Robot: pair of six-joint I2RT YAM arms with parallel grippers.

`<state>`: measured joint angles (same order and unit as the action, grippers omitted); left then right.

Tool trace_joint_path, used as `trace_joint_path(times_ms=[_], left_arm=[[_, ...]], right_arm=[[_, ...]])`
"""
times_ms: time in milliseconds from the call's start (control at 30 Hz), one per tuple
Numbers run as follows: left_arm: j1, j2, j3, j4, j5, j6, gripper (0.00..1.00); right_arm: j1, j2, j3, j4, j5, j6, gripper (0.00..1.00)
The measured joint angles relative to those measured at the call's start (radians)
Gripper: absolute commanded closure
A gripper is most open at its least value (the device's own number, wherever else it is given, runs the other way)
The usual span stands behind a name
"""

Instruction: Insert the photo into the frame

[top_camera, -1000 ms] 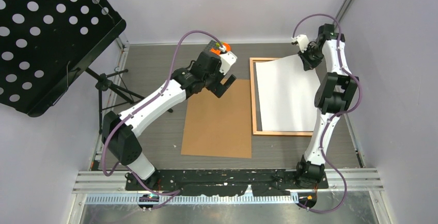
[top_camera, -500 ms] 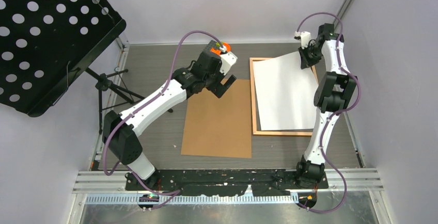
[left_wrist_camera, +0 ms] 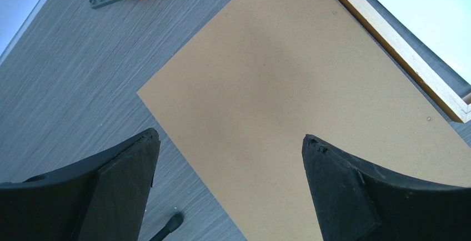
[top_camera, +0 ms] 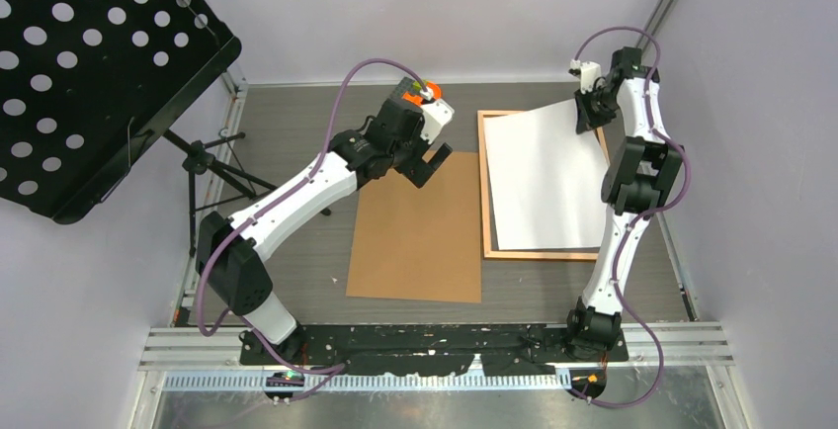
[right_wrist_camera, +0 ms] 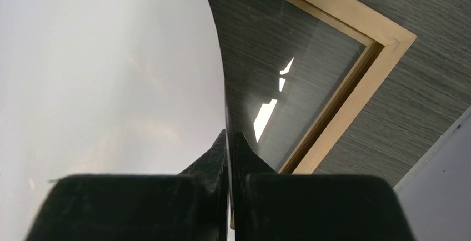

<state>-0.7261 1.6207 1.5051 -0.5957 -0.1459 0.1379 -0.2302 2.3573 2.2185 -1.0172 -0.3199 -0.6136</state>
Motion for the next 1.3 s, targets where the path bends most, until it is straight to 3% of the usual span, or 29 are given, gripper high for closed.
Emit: trace_joint_path(times_ms=[500, 1300], left_arm=[[0.000, 0.000, 0.000, 0.000, 0.001, -0.002, 0.00], [0.000, 0.000, 0.013, -0.005, 0.009, -0.003, 0.00]], right_arm=[[-0.053, -0.003, -0.107, 0.035, -0.026, 0.027, 0.94], [-0.027, -0.006, -0.072, 0.021, -0.037, 0.010, 0.94]])
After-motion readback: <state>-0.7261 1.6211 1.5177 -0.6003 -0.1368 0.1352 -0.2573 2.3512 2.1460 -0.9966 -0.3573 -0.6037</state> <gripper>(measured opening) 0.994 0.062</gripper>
